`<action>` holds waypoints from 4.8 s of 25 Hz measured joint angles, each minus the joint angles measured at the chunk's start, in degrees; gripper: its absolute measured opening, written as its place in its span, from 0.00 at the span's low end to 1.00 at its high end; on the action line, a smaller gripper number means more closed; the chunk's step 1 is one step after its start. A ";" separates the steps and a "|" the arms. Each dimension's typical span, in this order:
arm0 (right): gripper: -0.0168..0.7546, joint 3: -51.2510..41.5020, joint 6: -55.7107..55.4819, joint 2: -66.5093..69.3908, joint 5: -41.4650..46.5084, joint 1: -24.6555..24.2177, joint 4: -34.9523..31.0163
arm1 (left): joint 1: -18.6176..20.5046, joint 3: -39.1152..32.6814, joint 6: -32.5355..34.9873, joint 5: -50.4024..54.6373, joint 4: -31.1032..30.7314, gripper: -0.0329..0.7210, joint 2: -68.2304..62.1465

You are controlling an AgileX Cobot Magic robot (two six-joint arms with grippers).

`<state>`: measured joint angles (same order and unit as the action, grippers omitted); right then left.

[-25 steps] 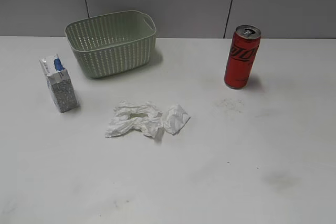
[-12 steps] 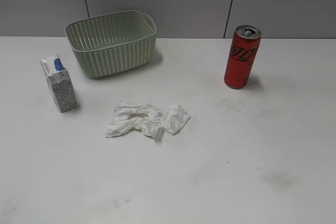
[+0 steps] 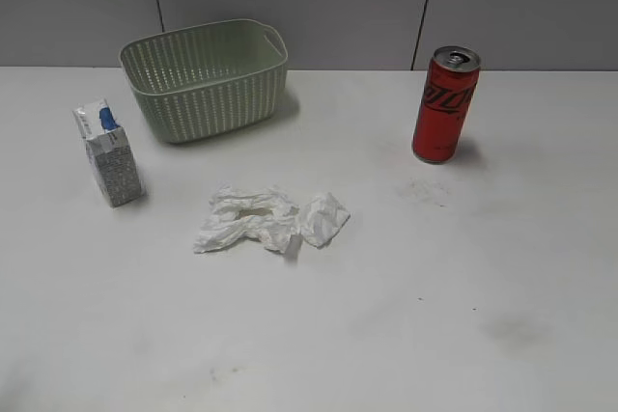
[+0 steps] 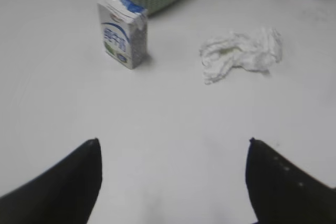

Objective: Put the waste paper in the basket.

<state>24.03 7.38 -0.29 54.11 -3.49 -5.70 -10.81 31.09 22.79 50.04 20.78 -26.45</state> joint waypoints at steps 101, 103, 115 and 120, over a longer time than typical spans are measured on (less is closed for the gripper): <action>0.69 0.00 0.00 0.00 0.00 0.00 0.00 | -10.29 43.88 3.22 -64.07 -9.95 0.75 -93.07; 0.69 0.00 0.00 0.00 0.00 0.00 0.00 | -9.85 45.64 3.22 -60.52 -9.55 0.88 -93.07; 0.69 0.00 0.00 0.00 0.00 0.00 0.00 | -8.43 57.82 3.22 -22.50 -9.10 0.87 -84.71; 0.69 0.00 0.00 0.00 0.00 0.00 0.00 | -10.25 57.85 5.52 -8.33 -8.87 0.83 -82.70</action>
<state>24.03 7.38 -0.29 54.11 -3.49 -5.70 -21.06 88.94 28.30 41.71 11.91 -109.15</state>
